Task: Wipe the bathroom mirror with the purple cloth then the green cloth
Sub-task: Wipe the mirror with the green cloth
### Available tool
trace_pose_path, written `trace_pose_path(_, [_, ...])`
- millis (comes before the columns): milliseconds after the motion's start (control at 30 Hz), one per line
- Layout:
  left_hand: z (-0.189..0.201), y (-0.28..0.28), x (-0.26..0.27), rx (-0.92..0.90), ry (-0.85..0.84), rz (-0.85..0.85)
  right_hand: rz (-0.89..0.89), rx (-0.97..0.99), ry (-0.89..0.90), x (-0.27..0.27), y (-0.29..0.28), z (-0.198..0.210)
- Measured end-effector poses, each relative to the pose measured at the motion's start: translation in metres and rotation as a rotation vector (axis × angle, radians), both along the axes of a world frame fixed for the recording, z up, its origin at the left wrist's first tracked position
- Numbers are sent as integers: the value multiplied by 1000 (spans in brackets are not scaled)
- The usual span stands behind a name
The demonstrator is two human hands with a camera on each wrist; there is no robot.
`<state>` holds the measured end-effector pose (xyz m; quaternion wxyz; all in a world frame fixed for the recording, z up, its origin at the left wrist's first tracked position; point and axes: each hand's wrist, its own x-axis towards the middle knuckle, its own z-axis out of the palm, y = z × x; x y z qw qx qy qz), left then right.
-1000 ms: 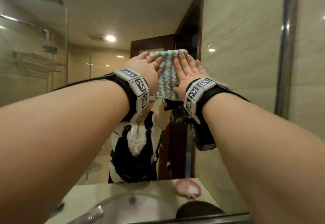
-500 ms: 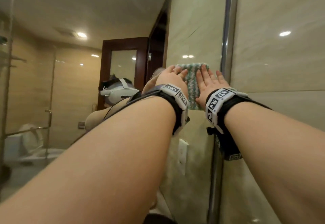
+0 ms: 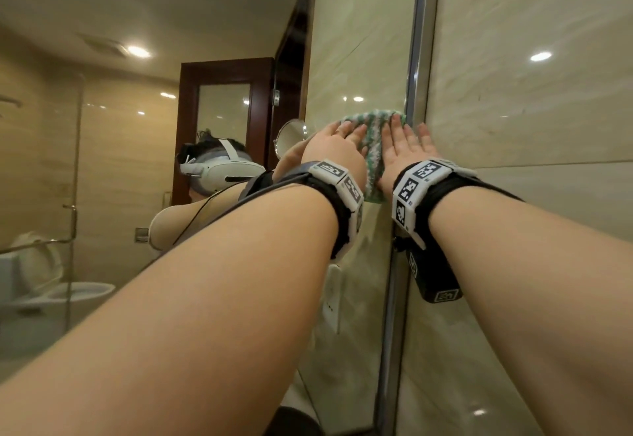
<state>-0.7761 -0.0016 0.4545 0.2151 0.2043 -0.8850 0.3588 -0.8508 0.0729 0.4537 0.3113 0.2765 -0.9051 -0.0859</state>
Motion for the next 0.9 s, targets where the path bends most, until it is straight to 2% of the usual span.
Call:
trace_pose_path(133, [-3,8,-5,74,53,-24,37,-28,-10,-6,-2,-1])
trace_pose_path(233, [-4,11,-7,130,107,-38,145,-120,-82,-7,-1,-2])
trace_pose_path(300, [-2,14,-3,84,123,-45,245,-198,-116,-5,4,-6])
trace_pose_path(433, [0,21,18,-93,-32,32,339,-270,-22,3,13,-16])
trace_pose_path(567, [-2,26,42,-102,-64,104,444,-339,36,17,16,-17])
trace_pose_path(733, [6,43,82,49,67,47,461,-365,5,56,24,-4])
trace_pose_path(900, [3,41,140,182,245,-35,580,-396,-101,107,37,0])
